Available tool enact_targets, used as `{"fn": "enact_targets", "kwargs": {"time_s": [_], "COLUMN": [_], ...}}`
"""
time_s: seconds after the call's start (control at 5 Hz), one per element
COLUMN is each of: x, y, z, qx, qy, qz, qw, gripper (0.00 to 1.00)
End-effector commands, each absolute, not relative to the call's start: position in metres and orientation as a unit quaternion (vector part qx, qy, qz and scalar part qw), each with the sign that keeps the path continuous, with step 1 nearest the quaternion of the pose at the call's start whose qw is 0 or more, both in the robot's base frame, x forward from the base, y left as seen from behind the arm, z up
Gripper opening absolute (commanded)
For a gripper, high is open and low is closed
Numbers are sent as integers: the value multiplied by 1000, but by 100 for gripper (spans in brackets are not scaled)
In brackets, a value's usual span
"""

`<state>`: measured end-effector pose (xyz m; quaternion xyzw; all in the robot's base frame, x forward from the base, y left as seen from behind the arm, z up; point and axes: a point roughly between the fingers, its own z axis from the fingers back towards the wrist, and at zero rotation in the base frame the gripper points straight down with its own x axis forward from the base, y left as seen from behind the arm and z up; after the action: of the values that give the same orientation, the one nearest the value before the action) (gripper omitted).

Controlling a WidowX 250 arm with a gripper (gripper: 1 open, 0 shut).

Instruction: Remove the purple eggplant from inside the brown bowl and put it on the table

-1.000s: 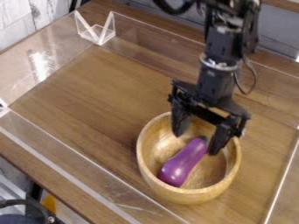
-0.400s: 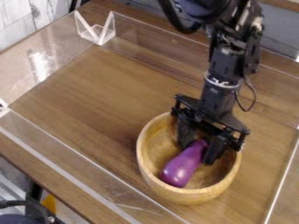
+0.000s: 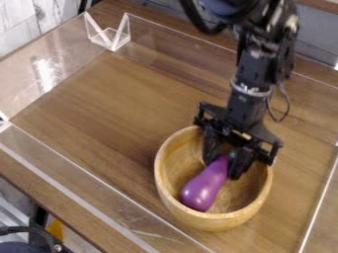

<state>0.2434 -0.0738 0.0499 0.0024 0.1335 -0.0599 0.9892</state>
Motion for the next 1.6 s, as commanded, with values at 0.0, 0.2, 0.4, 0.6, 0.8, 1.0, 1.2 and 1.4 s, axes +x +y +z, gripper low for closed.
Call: {"fn": "enact_targets", "kwargs": {"time_s": [0.0,0.2,0.4,0.6,0.8,1.0,1.2,1.4], "x": [249,244,244,244,243,240,243,244], "y": [-76,-74,-64,-48,-19,16,32,38], "z": [82,90,93,97,99,99,100,94], "qx": [1,3,7,13,18,26,38,42], "qy": [85,79,75,68,66,63,53,50], "qz": [-65,-65,-60,-51,-35,-28,-24,-21], "qw": [994,995,995,996,997,997,998,998], "gripper": [0,0,0,0,0,0,0,0]}}
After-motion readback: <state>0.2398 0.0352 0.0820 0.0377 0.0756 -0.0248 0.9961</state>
